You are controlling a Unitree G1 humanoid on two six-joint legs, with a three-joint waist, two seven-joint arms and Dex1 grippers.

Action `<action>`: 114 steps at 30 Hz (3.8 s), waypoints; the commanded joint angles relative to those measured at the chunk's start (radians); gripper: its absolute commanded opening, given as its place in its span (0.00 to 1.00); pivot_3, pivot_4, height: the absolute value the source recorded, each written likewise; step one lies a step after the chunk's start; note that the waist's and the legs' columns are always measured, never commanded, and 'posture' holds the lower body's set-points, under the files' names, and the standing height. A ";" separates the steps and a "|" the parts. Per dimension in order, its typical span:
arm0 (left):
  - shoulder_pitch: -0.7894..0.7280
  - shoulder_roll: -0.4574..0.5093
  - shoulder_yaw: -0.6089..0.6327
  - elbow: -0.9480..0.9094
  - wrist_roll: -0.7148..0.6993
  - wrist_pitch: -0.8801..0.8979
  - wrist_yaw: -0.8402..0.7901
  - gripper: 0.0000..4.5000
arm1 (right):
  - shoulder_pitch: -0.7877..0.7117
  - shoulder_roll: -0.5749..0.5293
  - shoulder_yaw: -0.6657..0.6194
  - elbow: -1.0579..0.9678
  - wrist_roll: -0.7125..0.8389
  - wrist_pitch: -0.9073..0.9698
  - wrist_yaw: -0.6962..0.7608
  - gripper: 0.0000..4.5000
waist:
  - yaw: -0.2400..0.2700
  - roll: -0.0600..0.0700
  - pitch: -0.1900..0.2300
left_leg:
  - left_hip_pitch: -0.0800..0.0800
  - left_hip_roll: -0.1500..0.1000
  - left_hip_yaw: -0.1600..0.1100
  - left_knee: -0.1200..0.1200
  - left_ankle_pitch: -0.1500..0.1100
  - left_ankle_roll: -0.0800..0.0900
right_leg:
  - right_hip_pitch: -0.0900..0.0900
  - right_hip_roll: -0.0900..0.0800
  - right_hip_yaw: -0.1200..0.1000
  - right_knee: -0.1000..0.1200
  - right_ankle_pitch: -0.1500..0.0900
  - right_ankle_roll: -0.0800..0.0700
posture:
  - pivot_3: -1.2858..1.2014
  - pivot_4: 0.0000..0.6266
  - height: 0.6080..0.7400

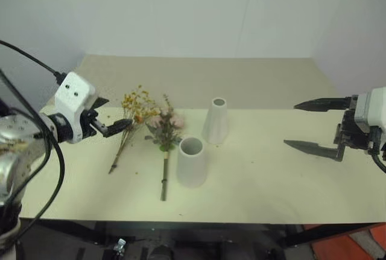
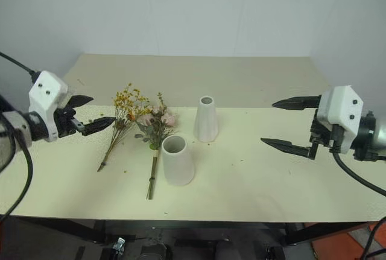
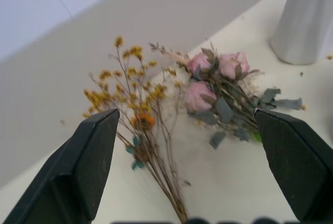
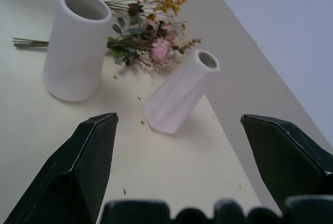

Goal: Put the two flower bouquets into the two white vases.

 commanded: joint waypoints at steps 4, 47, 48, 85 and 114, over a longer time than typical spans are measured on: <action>-0.287 -0.017 -0.199 0.227 0.069 0.380 0.124 1.00 | -0.121 0.017 0.111 -0.016 -0.019 0.004 -0.017 0.99 | -0.003 0.000 0.000 | -0.001 0.000 0.000 0.000 0.000 0.000 | -0.001 0.000 0.000 -0.001 0.000 0.001 | 0.52 0.24 1.00; -0.804 -0.359 -0.541 1.555 0.515 -0.116 -0.213 1.00 | -0.206 0.098 0.185 0.037 -0.096 -0.068 0.005 0.99 | -0.003 -0.001 0.000 | -0.018 -0.002 -0.002 0.001 0.005 -0.009 | -0.019 -0.001 0.000 0.004 0.002 0.002 | 0.52 0.24 1.00; -0.804 -0.365 -0.537 1.561 0.523 -0.122 -0.211 1.00 | -0.205 0.099 0.187 0.037 -0.099 -0.069 0.005 0.99 | -0.003 -0.001 0.000 | -0.018 -0.002 -0.002 0.001 0.005 -0.009 | -0.019 -0.001 0.000 0.004 0.002 0.002 | 0.52 0.24 1.00; -0.976 -0.361 0.143 1.428 0.298 -0.776 0.310 0.01 | -0.181 0.112 0.141 0.034 -0.103 -0.039 -0.070 1.00 | 0.002 -0.003 0.002 | -0.017 -0.003 -0.002 0.001 0.006 -0.010 | -0.019 -0.003 0.000 0.005 0.005 0.001 | 0.52 0.24 1.00; -0.925 -0.788 0.341 1.634 0.005 -1.096 -0.311 0.01 | 0.136 0.132 -0.055 -0.198 -0.101 0.043 -0.292 1.00 | -0.002 -0.004 0.001 | -0.017 -0.004 -0.002 0.003 0.006 -0.010 | -0.017 -0.002 0.001 0.003 0.009 -0.002 | 0.52 0.24 1.00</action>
